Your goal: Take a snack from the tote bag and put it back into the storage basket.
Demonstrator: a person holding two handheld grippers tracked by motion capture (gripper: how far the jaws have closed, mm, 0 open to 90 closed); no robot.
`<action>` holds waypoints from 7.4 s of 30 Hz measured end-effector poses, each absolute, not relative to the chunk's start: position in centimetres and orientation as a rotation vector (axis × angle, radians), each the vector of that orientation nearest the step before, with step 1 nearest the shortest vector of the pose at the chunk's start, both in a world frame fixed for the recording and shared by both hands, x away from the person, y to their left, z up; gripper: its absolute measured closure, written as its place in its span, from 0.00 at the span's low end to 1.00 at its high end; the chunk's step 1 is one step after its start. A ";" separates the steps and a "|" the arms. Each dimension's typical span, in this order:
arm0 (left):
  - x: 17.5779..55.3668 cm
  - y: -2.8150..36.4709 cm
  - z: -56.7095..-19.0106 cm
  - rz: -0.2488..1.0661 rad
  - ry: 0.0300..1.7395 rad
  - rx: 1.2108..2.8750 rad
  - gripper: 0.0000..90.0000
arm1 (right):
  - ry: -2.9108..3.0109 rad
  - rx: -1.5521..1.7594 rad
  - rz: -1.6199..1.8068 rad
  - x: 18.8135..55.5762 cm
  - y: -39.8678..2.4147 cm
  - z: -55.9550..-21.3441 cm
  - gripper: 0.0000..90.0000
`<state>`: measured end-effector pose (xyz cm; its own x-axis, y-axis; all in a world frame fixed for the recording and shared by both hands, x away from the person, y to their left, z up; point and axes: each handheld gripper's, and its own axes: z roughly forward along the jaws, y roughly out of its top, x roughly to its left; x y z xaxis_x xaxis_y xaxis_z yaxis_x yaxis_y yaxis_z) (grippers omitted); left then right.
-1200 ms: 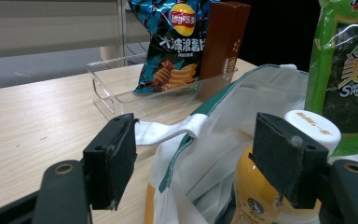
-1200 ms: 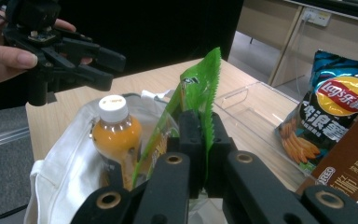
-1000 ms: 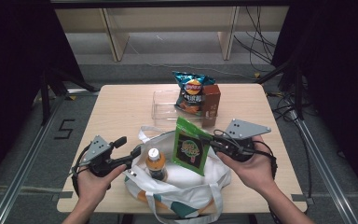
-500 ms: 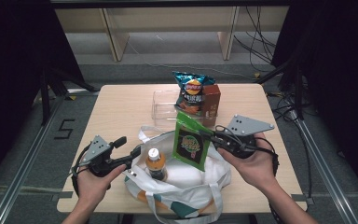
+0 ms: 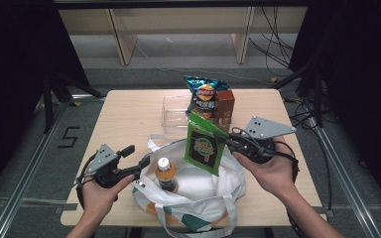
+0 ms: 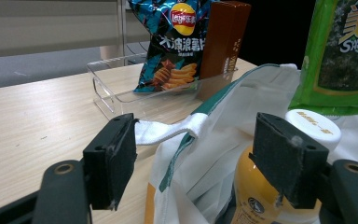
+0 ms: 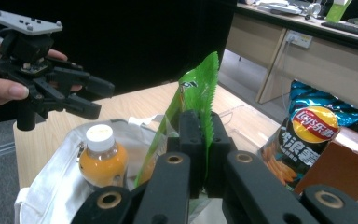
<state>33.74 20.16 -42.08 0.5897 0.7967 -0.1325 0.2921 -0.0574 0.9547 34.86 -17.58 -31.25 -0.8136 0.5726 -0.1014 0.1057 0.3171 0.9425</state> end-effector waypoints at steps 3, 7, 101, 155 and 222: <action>33.7 20.2 -42.1 0.529 0.925 1.632 0.33 | 2.160 0.601 1.503 35.0 -17.6 -31.0 1.00; 33.7 20.3 -42.1 0.529 0.926 1.630 0.33 | 2.152 0.603 1.511 35.1 -17.5 -30.7 1.00; 33.8 20.6 -42.0 0.533 0.934 1.623 0.33 | 1.970 0.659 1.511 40.3 -16.4 -28.1 1.00; 33.8 20.5 -42.1 0.531 0.932 1.623 0.33 | 1.959 0.725 1.467 43.7 -14.4 -29.7 1.00; 33.8 20.7 -42.1 0.533 0.934 1.618 0.33 | 1.900 0.842 1.401 48.4 -13.6 -32.6 1.00</action>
